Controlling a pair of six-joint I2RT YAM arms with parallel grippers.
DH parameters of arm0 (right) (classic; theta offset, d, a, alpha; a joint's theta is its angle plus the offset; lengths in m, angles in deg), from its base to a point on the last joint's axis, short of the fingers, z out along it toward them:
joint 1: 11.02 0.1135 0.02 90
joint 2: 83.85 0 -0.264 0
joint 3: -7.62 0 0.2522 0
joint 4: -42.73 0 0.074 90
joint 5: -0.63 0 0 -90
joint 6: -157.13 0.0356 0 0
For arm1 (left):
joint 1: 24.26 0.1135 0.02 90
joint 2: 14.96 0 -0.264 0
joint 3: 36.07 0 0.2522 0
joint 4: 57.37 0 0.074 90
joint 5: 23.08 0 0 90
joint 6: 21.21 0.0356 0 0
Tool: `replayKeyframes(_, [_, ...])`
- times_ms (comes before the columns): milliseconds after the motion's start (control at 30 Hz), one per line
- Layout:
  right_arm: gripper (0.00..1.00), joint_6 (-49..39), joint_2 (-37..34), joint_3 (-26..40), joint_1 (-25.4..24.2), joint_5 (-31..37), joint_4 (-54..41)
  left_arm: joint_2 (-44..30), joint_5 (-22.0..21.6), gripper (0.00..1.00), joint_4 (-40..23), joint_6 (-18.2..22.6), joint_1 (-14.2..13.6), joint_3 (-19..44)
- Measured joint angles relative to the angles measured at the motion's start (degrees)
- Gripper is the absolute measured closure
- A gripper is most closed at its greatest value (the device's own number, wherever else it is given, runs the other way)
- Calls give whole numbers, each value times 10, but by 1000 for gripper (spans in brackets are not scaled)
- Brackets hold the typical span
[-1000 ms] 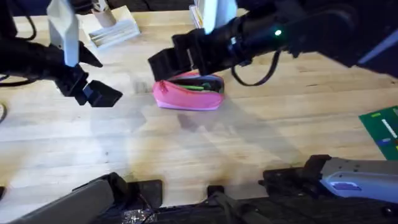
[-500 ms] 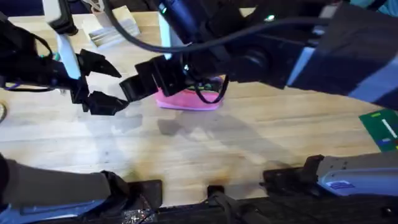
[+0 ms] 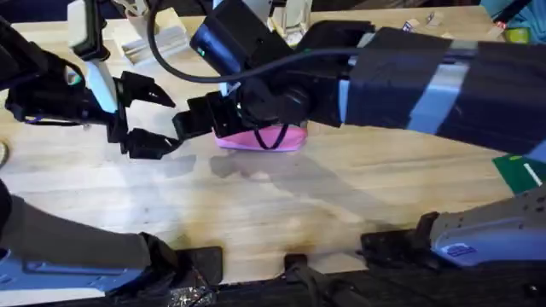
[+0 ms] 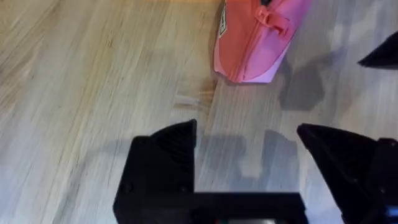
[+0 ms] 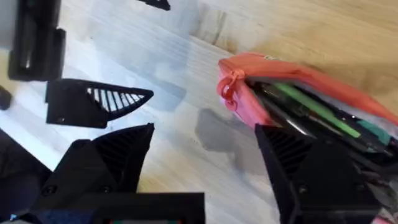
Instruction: Unzip the bag, pick up the pens from the table one at a time and place them inside, then zip the bag closed.
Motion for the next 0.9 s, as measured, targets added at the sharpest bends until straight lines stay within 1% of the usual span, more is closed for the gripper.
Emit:
replayKeyframes(200, [4,28,-20,0,0,17,9,-10,3,6,0,4,0,1])
replayKeyframes(400, [4,45,-42,0,5,75,35,-14,15,7,0,5,0,2])
replayKeyframes(467, [22,46,-50,0,7,91,42,-14,15,7,0,5,0,2])
replayKeyframes(567, [147,49,-62,0,8,116,44,-14,15,7,0,5,0,2])
replayKeyframes(600, [220,50,-66,0,8,126,44,-14,16,7,0,6,0,2])
replayKeyframes(633, [456,55,-73,0,8,146,45,-14,16,7,0,5,0,2])
replayKeyframes(667, [516,56,-73,0,8,150,45,-14,16,7,0,6,0,2])
replayKeyframes(733, [616,58,-73,0,8,157,46,-14,17,7,0,5,0,2])
replayKeyframes(800, [677,60,-73,0,8,161,48,-14,17,7,0,6,0,2])
replayKeyframes(833, [735,62,-73,0,8,163,48,-14,17,7,0,6,0,2])
replayKeyframes(867, [748,62,-73,0,8,164,48,-14,17,7,0,6,0,2])
replayKeyframes(900, [781,62,-73,0,8,164,48,-14,17,7,0,6,0,2])
